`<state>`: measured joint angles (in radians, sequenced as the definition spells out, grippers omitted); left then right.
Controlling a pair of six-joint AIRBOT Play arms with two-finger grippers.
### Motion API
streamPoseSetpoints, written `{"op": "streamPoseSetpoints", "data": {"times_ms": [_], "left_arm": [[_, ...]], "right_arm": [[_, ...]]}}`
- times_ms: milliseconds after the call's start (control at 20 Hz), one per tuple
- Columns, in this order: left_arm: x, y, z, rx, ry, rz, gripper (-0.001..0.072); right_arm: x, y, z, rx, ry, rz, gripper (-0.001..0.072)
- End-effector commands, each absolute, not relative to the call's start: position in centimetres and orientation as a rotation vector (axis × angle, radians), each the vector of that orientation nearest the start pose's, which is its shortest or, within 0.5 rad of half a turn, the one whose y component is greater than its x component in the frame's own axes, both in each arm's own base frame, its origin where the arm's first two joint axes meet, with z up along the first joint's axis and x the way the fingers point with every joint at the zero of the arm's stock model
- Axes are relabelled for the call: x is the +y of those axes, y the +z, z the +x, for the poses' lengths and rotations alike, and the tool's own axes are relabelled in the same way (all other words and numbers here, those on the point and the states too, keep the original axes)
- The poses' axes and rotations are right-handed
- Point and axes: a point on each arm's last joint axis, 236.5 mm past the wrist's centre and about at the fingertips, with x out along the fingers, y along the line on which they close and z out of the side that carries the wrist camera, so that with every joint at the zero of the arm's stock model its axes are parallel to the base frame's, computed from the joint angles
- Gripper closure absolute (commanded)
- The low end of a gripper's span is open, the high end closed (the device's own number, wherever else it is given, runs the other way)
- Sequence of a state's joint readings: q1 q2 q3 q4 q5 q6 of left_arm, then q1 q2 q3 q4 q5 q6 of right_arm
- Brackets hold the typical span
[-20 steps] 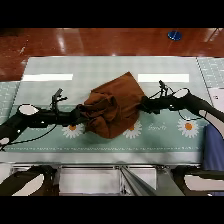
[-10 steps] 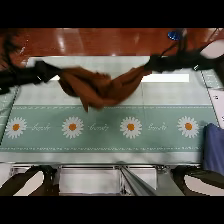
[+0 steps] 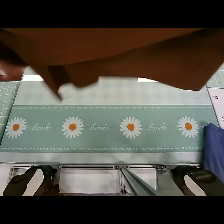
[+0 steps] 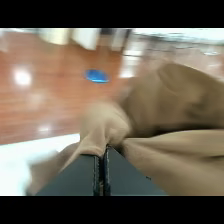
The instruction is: Fold the shirts.
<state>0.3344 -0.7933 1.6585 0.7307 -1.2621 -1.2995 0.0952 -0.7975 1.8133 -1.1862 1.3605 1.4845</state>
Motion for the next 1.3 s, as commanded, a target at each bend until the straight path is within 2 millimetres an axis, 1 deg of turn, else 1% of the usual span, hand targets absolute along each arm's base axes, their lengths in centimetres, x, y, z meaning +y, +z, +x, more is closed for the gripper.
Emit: {"op": "streamPoseSetpoints", "data": {"times_ms": [0, 50, 100, 150, 200, 250, 350, 450, 500, 550, 600, 700, 750, 850, 950, 1050, 1100, 1150, 1200, 1250], "left_arm": [[-6.5, 41.7, 23.8, 0.282, -0.3, -0.088, 0.0689], [-7.3, 41.0, 22.7, 0.292, -0.321, -0.091, 0.0689], [-8.2, 39.9, 22.0, 0.312, -0.355, -0.096, 0.0689], [-9.2, 38.1, 21.2, 0.359, -0.398, -0.102, 0.0689], [-9.9, 35.8, 20.8, 0.428, -0.434, -0.118, 0.0689], [-10.2, 32.8, 20.6, 0.513, -0.451, -0.12, 0.0689], [-9.6, 26.6, 21.0, 0.69, -0.424, -0.162, 0.0689], [-9.4, 20.8, 21.9, 0.841, -0.414, -0.215, 0.0689], [-9.3, 18.3, 22.6, 0.892, -0.404, -0.246, 0.0689], [-9.0, 16.2, 23.9, 0.92, -0.385, -0.28, 0.0689], [-8.7, 14.8, 25.3, 0.922, -0.361, -0.307, 0.0689], [-7.9, 12.5, 28.9, 0.921, -0.313, -0.361, 0.0689], [-7.9, 11.5, 30.7, 0.934, -0.306, -0.4, 0.0689], [-8.9, 9.3, 34.0, 0.956, -0.337, -0.495, 0.0689], [-9.9, 7.3, 37.1, 0.975, -0.371, -0.595, 0.0689], [-10.8, 5.5, 39.6, 1.002, -0.4, -0.67, 0.0688], [-11.2, 4.7, 40.6, 1.02, -0.412, -0.688, 0.0672], [-11.7, 3.9, 41.2, 1.049, -0.424, -0.693, 0.0546], [-12.4, 3.3, 41.6, 1.083, -0.447, -0.691, 0.028], [-12.8, 3.0, 41.8, 1.113, -0.479, -0.674, 0.0198]], "right_arm": [[8.2, 41.7, 18.3, 0.371, 0.367, 0.031, 0.0688], [8.1, 40.6, 17.3, 0.408, 0.366, 0.039, 0.0688], [8.1, 39.4, 16.7, 0.445, 0.363, 0.055, 0.0688], [8.2, 37.9, 16.6, 0.483, 0.363, 0.073, 0.0688], [8.4, 35.8, 16.6, 0.541, 0.365, 0.091, 0.0688], [8.6, 33.4, 16.9, 0.608, 0.365, 0.112, 0.0688], [9.7, 27.7, 17.6, 0.748, 0.393, 0.156, 0.0688], [10.4, 22.2, 19.3, 0.846, 0.394, 0.207, 0.0688], [10.3, 19.6, 20.6, 0.879, 0.377, 0.223, 0.0688], [10.2, 17.5, 22.1, 0.892, 0.356, 0.235, 0.0689], [10.1, 15.5, 23.9, 0.903, 0.337, 0.241, 0.0689], [9.5, 12.1, 27.3, 0.955, 0.288, 0.235, 0.0689], [9.3, 10.7, 29.1, 0.973, 0.274, 0.23, 0.0689], [8.9, 7.8, 33.3, 0.989, 0.231, 0.254, 0.0689], [7.6, 4.8, 37.3, 1.04, 0.166, 0.32, 0.0688], [6.6, 2.5, 40.3, 1.091, 0.131, 0.429, 0.0688], [6.1, 1.6, 41.7, 1.111, 0.12, 0.487, 0.0686], [5.9, 1.0, 43.0, 1.123, 0.115, 0.54, 0.0645], [5.6, 0.8, 44.0, 1.124, 0.111, 0.573, 0.0495], [5.1, 0.8, 44.8, 1.126, 0.106, 0.59, 0.0308]]}}
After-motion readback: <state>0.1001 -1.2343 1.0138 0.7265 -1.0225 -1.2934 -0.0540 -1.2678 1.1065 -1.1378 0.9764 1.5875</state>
